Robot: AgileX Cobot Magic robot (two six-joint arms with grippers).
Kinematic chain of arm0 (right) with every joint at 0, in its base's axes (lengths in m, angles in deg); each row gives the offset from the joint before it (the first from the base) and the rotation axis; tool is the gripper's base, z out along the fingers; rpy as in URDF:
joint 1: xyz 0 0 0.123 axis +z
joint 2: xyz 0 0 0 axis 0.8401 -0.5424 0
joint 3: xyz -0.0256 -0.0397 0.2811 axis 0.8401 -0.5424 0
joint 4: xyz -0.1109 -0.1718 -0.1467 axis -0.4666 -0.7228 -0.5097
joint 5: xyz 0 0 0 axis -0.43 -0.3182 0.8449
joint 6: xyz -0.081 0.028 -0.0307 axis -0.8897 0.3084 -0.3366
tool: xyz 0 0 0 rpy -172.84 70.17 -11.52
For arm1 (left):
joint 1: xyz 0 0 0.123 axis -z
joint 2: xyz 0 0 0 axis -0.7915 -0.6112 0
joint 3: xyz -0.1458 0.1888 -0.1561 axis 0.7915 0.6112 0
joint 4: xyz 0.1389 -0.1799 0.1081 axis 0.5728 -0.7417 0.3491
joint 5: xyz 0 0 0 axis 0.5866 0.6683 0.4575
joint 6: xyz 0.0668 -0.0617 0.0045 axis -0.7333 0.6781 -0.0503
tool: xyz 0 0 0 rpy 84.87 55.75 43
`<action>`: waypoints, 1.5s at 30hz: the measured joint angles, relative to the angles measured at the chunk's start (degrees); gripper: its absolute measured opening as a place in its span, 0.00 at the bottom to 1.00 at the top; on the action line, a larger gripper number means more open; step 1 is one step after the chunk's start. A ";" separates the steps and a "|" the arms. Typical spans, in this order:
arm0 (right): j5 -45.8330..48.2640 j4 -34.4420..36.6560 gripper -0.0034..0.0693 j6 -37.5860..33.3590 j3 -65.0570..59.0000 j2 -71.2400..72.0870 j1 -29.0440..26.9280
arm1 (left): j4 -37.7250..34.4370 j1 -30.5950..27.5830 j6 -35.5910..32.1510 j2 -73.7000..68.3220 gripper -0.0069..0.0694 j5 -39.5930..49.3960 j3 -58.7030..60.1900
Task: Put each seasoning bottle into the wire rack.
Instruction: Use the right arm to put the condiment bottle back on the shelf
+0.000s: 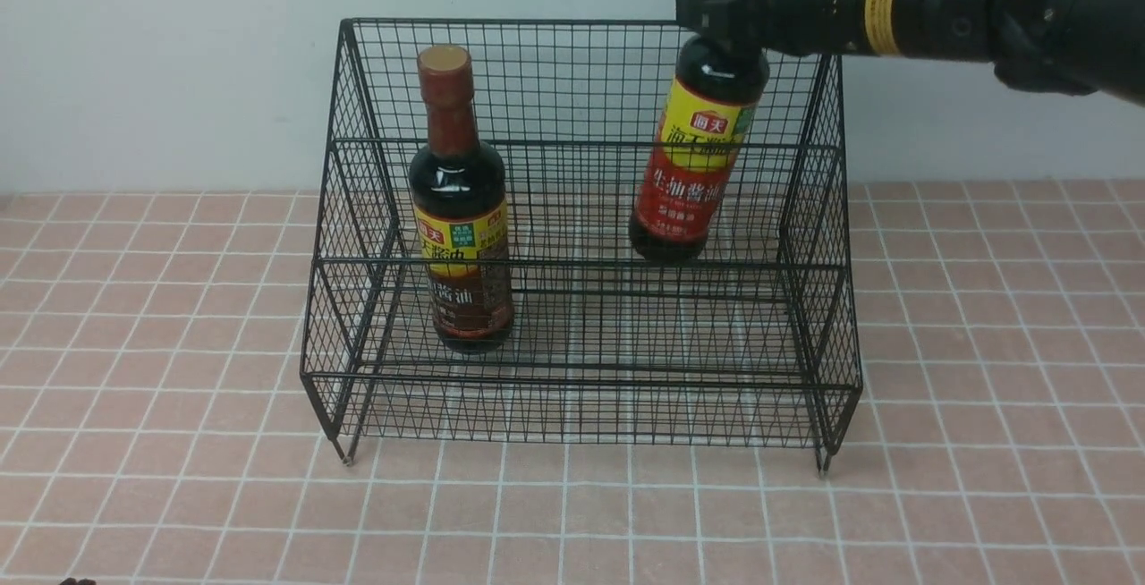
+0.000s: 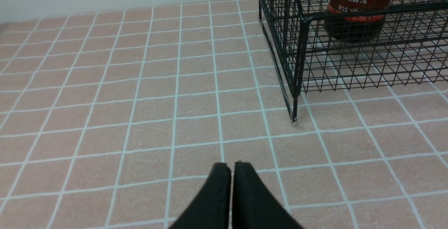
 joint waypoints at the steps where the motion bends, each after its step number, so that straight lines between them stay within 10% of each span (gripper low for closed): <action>1: -0.16 0.00 0.42 -0.06 0.00 -0.11 0.00 | 0.00 0.00 0.00 0.00 0.08 0.00 0.00; 17: -6.02 0.00 0.42 -20.21 0.00 -0.11 0.10 | 0.00 0.00 0.00 0.00 0.08 0.00 0.00; 45: -1.52 0.00 0.46 -15.30 0.39 0.27 0.10 | 0.00 0.00 0.00 0.00 0.08 0.00 0.00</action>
